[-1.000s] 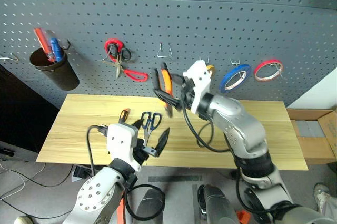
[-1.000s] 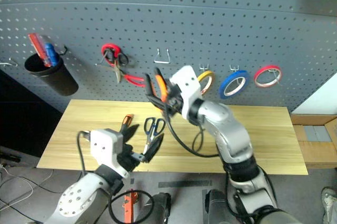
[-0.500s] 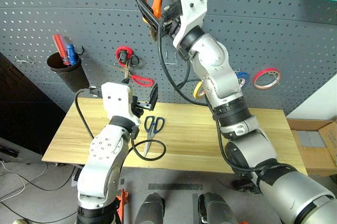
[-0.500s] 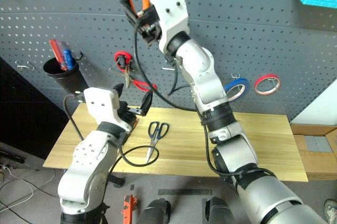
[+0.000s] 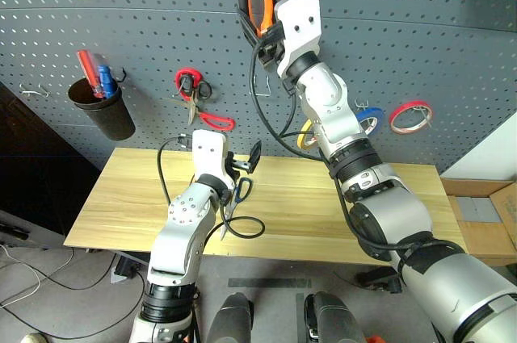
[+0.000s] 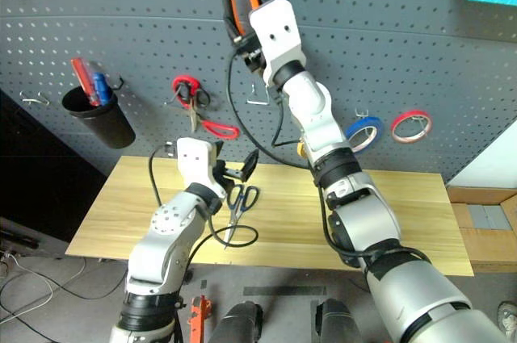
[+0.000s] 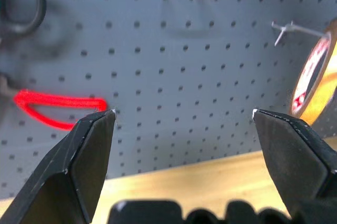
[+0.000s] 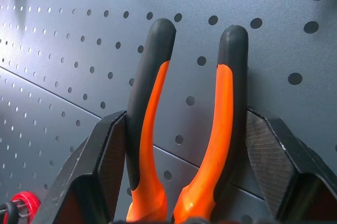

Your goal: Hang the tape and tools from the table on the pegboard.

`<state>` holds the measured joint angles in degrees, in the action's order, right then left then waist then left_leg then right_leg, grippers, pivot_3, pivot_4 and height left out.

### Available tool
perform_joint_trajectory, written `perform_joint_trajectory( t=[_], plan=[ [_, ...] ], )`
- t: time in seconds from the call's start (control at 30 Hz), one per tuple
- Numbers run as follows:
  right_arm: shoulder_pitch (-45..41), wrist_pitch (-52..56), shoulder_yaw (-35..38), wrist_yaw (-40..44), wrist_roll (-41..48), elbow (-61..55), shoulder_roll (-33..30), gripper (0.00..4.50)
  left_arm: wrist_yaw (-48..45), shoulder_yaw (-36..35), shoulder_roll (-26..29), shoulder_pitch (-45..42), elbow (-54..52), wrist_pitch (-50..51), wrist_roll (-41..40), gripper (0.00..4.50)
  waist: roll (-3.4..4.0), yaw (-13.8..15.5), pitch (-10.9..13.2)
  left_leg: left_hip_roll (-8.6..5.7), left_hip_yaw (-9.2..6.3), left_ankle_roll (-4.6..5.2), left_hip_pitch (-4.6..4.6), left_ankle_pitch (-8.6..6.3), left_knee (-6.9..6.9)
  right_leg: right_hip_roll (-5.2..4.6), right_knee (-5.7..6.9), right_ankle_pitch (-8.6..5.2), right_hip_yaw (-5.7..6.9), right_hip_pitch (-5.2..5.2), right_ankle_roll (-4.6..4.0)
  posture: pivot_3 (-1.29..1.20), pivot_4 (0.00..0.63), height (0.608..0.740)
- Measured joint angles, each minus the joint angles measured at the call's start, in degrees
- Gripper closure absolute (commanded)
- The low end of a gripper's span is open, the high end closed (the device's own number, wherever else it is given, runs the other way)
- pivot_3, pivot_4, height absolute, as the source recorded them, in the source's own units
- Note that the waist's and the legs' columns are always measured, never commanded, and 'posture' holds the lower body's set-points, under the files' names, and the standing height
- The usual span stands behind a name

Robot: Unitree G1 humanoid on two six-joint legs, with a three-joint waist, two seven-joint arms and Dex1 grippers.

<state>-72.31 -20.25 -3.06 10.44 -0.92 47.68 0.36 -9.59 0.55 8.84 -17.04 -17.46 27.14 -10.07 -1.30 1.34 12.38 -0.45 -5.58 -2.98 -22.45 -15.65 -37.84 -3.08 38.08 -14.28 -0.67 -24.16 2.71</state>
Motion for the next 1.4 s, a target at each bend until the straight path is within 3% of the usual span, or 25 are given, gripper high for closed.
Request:
perform_joint_trajectory(
  t=[0.3,0.6,0.77,0.83,0.97,1.07,1.23,1.4],
  plan=[
    [12.43,7.06,-0.55,-0.80,-0.04,-7.69,3.99,1.67,-1.24,-1.02,1.23,-0.02,0.46,0.06,-0.06,0.00,0.21,-0.16,1.47,0.01,-0.04,0.02,-0.03,0.01,-0.02,0.00,0.05,0.00,0.00,-0.05,-0.01,0.15,0.285,0.740],
    [14.46,9.39,-1.77,-0.93,-0.79,-12.95,5.22,1.67,-1.17,-1.01,1.23,0.74,0.17,1.31,-0.06,0.00,0.26,-0.41,2.17,0.01,-0.02,0.11,-0.11,-0.06,0.10,-0.02,-0.09,-0.01,-0.02,-0.13,-0.02,0.16,0.291,0.740],
    [15.12,10.30,-2.38,0.51,-0.80,-13.31,4.28,0.03,-1.19,-1.04,1.87,1.44,-0.47,1.79,-0.03,0.00,0.28,-0.54,2.33,0.02,-0.02,0.11,-0.09,-0.06,0.09,-0.01,-0.08,-0.01,-0.01,-0.12,-0.02,0.14,0.284,0.740],
    [16.23,11.19,-2.74,1.44,-0.70,-14.43,3.74,0.03,-1.23,-1.02,2.63,2.39,-1.23,2.54,0.00,0.00,0.27,-0.60,2.42,0.02,-0.04,0.11,-0.10,-0.06,0.09,-0.01,-0.08,-0.01,0.00,-0.13,-0.02,0.13,0.284,0.740],
    [23.35,16.35,-3.30,9.58,1.78,-25.86,-2.33,0.03,-0.43,-1.23,4.61,6.93,-3.66,3.88,1.60,0.00,0.29,-0.52,2.56,-0.01,-0.10,0.14,-0.24,-0.08,0.05,-0.05,-0.20,-0.01,-0.02,-0.13,-0.01,0.09,0.286,0.740],
    [31.08,20.26,-5.36,18.90,3.96,-37.55,-10.56,0.03,1.96,-1.37,4.77,10.70,-3.58,4.29,4.11,0.00,0.39,-0.62,2.67,-0.01,-0.11,0.22,-0.29,-0.14,0.08,-0.06,-0.32,-0.02,0.00,-0.13,0.01,0.06,0.289,0.740],
    [43.51,22.34,-8.05,30.87,7.49,-51.75,-20.50,0.03,4.98,-0.64,3.24,11.94,4.14,5.55,7.29,0.00,0.44,-1.54,2.91,0.01,-0.11,0.26,-0.24,-0.16,0.05,-0.05,-0.32,-0.04,0.02,-0.04,0.04,0.02,0.298,0.740],
    [52.86,18.76,-11.52,40.16,9.70,-58.69,-26.12,0.03,5.53,0.73,1.53,10.02,12.79,7.66,8.02,0.00,0.24,-2.85,3.26,0.00,-0.12,0.26,-0.19,-0.15,-0.03,-0.05,-0.27,-0.04,0.03,0.02,0.07,-0.01,0.313,0.740]
  ],
)
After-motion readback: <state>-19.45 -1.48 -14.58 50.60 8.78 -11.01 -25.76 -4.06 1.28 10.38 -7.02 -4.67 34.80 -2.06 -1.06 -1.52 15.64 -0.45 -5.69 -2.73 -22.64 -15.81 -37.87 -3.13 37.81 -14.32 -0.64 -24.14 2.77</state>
